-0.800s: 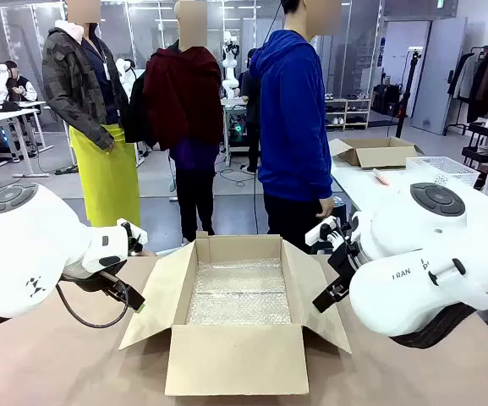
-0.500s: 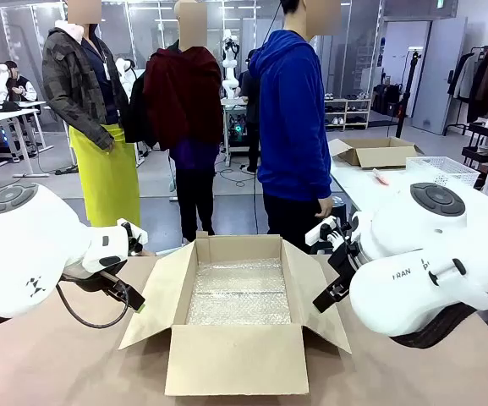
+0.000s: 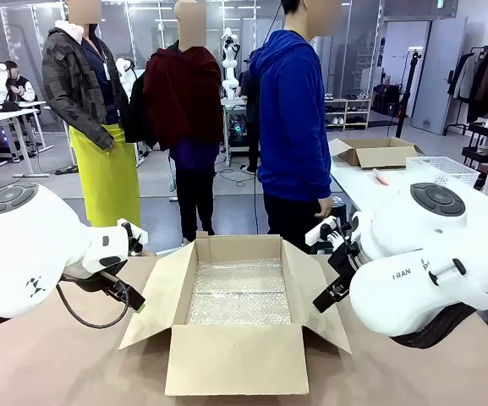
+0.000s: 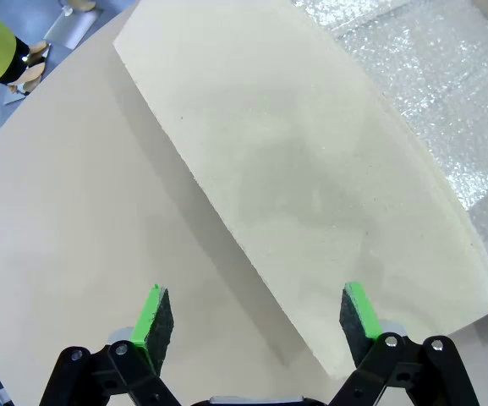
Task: Pack the glasses set securely to prepare it for shipping.
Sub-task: Place the Glasses case inside the Package Box.
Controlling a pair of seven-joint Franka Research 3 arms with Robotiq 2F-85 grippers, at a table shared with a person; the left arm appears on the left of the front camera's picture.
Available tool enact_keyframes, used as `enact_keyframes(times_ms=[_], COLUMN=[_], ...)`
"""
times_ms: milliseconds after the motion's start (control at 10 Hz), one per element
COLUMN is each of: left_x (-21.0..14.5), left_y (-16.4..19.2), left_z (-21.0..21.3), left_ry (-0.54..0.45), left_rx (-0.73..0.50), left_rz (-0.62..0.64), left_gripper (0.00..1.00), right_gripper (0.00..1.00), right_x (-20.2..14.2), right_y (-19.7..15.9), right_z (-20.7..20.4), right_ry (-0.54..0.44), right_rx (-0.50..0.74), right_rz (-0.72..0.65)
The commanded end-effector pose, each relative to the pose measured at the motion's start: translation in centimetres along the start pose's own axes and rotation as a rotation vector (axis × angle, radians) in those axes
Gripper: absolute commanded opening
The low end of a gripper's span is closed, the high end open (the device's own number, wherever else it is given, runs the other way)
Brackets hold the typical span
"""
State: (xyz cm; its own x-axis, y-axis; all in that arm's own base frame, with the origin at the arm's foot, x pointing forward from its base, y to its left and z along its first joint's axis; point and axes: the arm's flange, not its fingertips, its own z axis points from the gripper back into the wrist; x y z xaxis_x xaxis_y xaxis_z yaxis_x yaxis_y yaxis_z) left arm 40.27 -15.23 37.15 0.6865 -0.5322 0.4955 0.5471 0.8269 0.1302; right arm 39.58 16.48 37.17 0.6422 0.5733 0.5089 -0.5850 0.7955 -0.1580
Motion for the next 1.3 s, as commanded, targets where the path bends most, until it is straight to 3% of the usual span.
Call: enact_keyframes(times_ms=[0, 100, 300, 600, 800, 900, 1000, 1100, 1200], left_x=[1.8, 2.1, 0.3, -3.1, -4.8, -5.1, -4.1, -4.1, -4.1], left_y=[-0.3, 1.1, 3.9, 6.7, 8.3, 8.6, 8.2, 8.2, 8.2], left_z=[4.5, 7.9, 12.4, 15.9, 17.6, 17.9, 17.1, 17.1, 17.1], left_ry=[-0.094, -0.11, -0.034, -0.075, -0.132, -0.171, -0.105, -0.105, -0.105], left_rx=[-0.056, -0.081, -0.321, -0.335, -0.335, -0.342, -0.32, -0.32, -0.32], left_rz=[-0.051, -0.089, -0.08, -0.184, -0.137, -0.106, -0.145, -0.145, -0.145], left_gripper=[1.0, 1.0, 1.0, 1.0, 1.0, 1.0, 1.0, 1.0, 1.0], right_gripper=[1.0, 1.0, 1.0, 1.0, 1.0, 1.0, 1.0, 1.0, 1.0], right_x=[2.2, 3.5, 3.9, 2.7, 0.9, 0.4, 1.1, -0.6, -0.6], right_y=[-1.3, -3.6, -8.2, -14.2, -16.3, -16.9, -16.1, -16.8, -16.8], right_z=[3.6, 6.7, 8.7, 7.0, 3.9, 3.1, 4.2, 3.4, 3.4], right_ry=[0.017, 0.09, 0.221, 0.345, 0.383, 0.391, 0.341, 0.413, 0.413], right_rx=[-0.051, -0.065, -0.084, -0.06, -0.012, -0.07, -0.131, -0.044, -0.044], right_rz=[-0.021, -0.091, -0.259, -0.483, -0.554, -0.577, -0.578, -0.534, -0.534])
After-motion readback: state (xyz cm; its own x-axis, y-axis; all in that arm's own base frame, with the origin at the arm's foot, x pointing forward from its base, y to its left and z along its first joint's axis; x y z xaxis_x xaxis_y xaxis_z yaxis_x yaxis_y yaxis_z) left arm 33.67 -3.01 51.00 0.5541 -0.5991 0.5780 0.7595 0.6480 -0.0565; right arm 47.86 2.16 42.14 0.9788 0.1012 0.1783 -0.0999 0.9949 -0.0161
